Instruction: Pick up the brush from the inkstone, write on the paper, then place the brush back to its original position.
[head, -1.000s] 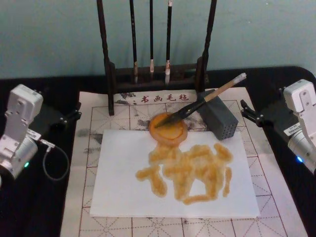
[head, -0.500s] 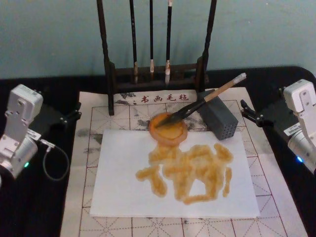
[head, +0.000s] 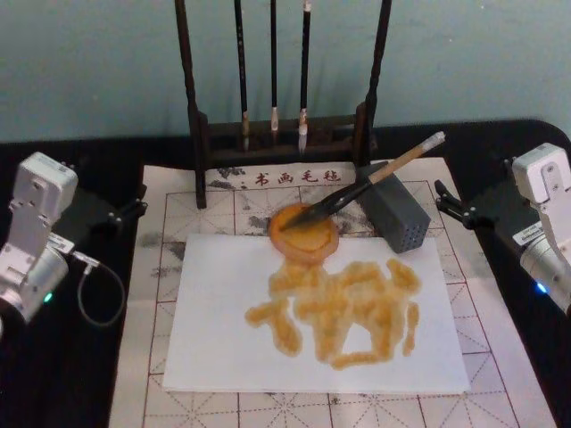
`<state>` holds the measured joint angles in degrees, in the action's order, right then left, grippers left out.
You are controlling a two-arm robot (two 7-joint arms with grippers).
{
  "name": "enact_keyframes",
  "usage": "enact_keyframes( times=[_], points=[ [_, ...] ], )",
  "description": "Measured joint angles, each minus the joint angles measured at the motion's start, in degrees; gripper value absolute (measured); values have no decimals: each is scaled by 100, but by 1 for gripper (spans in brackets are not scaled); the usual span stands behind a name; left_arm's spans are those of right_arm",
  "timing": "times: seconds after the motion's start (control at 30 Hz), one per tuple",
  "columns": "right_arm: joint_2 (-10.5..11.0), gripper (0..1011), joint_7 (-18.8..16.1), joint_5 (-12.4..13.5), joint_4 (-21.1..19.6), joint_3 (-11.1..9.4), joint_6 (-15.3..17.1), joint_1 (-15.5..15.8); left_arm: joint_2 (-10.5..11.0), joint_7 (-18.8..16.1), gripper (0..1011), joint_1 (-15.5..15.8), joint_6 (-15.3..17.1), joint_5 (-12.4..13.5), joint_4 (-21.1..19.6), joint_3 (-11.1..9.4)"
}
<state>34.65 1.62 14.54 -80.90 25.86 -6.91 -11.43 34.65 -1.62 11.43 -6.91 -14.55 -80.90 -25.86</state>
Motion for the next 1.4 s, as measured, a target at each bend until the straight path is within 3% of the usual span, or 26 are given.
enact_keyframes(
  times=[0.47, 0.67, 0.9, 0.97, 1.07, 1.3, 1.4],
  points=[
    [-10, 1003, -25, 6, 0, -19, 1, 1, 0, 0, 1001, 0, 0, 0, 0, 0],
    [-138, 1002, -284, 299, 75, -193, 52, 3, 0, 0, 1001, 0, 0, 0, 0, 0],
    [-345, 1003, -805, 966, 156, -476, 238, -16, 0, 0, 1001, 0, 0, 0, 0, 0],
    [-440, 1002, -1087, 1355, 165, -625, 397, -15, 0, 0, 1001, 0, 0, 0, 0, 0],
    [-531, 1002, -1333, 1703, 182, -751, 574, -6, 0, 0, 1001, 0, 0, 0, 0, 0],
    [-930, 1002, -1890, 2848, 374, -1173, 1412, -59, 0, 0, 1001, 0, 0, 0, 0, 0],
    [-1031, 1002, -1953, 3131, 442, -1264, 1615, -100, 0, 0, 1001, 0, 0, 0, 0, 0]
  ],
)
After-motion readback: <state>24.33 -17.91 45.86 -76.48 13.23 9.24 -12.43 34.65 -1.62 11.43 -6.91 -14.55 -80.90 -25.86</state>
